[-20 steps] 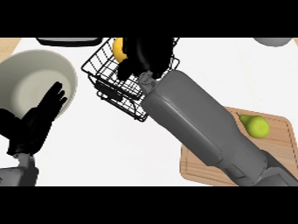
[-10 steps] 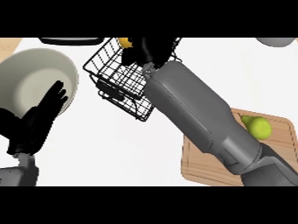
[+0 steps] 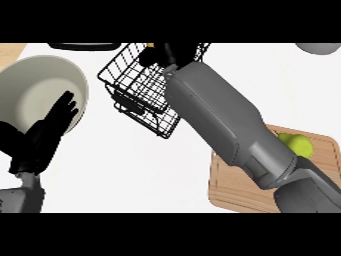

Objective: Pick the lemon from the cutting board and place it in the tiered basket

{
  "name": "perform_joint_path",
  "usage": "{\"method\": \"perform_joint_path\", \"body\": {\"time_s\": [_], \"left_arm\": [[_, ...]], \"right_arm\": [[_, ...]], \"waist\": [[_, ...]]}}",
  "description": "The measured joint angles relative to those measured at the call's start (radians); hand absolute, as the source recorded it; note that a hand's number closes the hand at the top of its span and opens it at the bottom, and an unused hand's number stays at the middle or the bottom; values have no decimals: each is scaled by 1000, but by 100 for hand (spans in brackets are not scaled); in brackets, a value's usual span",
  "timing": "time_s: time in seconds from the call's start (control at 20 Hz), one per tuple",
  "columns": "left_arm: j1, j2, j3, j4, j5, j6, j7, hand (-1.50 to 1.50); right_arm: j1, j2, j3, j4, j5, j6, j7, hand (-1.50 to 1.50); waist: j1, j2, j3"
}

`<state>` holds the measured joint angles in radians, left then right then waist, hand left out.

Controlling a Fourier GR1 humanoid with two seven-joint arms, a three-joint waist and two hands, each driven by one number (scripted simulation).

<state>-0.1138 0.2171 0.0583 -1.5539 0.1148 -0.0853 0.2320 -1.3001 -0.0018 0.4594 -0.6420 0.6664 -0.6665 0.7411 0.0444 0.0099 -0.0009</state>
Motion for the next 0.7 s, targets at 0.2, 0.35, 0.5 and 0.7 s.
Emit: {"method": "perform_joint_path", "body": {"time_s": [0.2, 0.35, 0.5, 0.7], "left_arm": [[-2, 1, 3, 5, -5, -2, -7, 0], [11, -11, -2, 14, -12, 1, -28, 0], [28, -10, 1, -8, -7, -1, -19, 0], [36, -14, 2, -17, -13, 10, -7, 0]], "right_arm": [[-10, -1, -31, -1, -68, -69, -28, -150], [-4, -1, -74, -26, -123, -124, -61, -150], [13, -2, -117, -68, -171, -186, -93, -150], [41, -7, -196, -142, -226, -253, -148, -150]], "waist": [[1, 0, 0], [-2, 0, 1], [-6, -3, 1], [-21, -6, 2]]}}
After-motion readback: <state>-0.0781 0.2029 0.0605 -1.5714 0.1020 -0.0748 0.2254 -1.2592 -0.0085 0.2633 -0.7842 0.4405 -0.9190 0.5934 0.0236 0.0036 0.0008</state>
